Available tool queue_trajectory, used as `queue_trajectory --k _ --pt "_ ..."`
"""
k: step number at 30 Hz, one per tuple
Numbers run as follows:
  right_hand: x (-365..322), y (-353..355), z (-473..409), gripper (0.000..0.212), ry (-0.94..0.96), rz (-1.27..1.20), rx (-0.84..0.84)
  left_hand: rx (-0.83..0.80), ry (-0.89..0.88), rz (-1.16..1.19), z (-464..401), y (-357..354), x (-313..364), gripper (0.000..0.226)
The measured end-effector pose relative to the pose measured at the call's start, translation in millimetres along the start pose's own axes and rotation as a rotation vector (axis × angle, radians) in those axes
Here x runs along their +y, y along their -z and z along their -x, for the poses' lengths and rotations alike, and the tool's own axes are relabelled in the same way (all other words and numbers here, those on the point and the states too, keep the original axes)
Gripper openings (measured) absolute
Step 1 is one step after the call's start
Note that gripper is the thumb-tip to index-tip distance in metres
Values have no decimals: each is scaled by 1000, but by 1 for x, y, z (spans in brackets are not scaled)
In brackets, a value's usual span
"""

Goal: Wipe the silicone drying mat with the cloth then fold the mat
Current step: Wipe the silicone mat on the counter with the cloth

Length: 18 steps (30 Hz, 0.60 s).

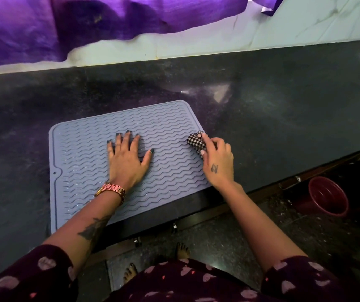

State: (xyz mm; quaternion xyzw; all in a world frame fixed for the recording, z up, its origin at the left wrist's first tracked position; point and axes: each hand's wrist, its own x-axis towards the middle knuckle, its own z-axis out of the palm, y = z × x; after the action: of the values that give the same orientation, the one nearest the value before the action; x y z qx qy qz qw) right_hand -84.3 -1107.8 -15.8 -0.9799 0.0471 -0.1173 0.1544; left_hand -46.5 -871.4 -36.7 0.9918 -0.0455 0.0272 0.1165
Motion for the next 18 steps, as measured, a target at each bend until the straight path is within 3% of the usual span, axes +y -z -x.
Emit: queue_trajectory --k 4,7,9,11,13,15,18 --pt "-6 -9 5 48 -1 79 -33 3 1 -1 0 -1 0 69" --pt "5 1 -10 44 38 -51 -116 -5 3 -6 -1 0 1 70" --pt "12 19 -22 40 -100 -405 -169 -6 2 -1 0 0 1 70" --pt "13 41 -27 35 -396 -903 -109 -7 1 7 1 1 0 70" --pt "15 58 -32 30 -626 -1214 -11 -12 1 9 0 1 0 70" --pt "21 64 -32 27 -739 -1424 16 -17 -4 3 1 2 0 72" --pt "22 67 -24 34 -759 -1737 -148 -28 -18 -10 -1 6 -3 80"
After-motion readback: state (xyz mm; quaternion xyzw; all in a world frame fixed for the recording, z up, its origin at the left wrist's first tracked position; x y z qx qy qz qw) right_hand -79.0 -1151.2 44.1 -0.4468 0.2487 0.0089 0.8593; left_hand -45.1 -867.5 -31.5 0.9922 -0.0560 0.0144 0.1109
